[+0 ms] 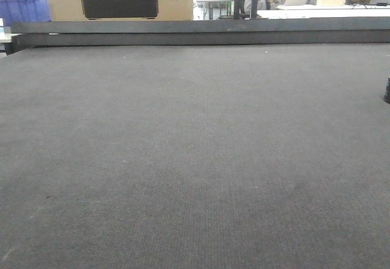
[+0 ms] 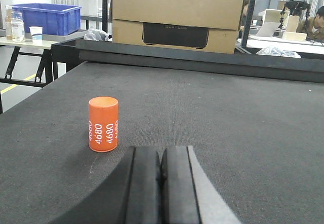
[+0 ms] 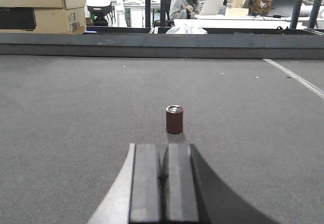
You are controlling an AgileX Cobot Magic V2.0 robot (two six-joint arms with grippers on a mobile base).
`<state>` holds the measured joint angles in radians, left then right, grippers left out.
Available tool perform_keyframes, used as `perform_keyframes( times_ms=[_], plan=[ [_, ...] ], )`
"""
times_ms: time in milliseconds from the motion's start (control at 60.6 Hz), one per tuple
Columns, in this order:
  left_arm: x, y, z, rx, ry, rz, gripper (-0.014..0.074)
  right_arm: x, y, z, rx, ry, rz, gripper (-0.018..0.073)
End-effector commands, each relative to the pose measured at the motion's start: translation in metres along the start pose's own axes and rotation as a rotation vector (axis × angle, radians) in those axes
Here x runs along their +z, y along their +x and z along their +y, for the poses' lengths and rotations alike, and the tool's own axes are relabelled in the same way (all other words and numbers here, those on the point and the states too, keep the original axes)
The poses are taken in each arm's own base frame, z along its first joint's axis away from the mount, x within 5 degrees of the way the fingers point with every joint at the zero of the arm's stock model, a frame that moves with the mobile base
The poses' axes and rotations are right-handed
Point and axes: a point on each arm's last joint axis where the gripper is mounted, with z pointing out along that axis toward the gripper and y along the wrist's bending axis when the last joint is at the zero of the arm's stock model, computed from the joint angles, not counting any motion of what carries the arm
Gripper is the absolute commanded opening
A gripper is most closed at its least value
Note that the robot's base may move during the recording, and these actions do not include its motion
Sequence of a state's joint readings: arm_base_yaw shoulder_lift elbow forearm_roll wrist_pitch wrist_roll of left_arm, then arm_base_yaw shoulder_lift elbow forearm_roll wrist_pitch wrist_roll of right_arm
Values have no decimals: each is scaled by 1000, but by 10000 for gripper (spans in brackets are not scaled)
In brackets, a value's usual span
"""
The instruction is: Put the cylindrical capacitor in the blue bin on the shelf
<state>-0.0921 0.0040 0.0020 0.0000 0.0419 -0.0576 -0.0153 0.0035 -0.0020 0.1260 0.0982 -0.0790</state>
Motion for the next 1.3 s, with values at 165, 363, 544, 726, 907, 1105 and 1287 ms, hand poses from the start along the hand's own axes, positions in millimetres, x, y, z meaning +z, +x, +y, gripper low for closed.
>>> perform_keyframes(
  times_ms=[165,363,544,726,907,1105,1287],
  plan=[
    [0,-3,0,-6,2,-24,-102,0,-1,0,-3,2,-19,-114],
    [0,-4,0,-6,3,-41,-102,0,-1,0,-3,2,-19,-114],
    [-1,-9,-1,-6,6,-93,-102,0,-1,0,-3,2,-19,-114],
    [-2,-18,-1,-6,13,-200,-102,0,-6,-1,-3,6,-67,-114],
    [-5,-34,-2,-6,16,-252,-102,-2,-19,-2,40,18,-214,-114],
    [-18,-92,-5,26,7,-214,-99,-20,-78,3,88,-16,-310,-105],
    [-9,-141,-6,87,-22,-117,-97,-30,-137,8,67,-42,-299,113]
  ],
)
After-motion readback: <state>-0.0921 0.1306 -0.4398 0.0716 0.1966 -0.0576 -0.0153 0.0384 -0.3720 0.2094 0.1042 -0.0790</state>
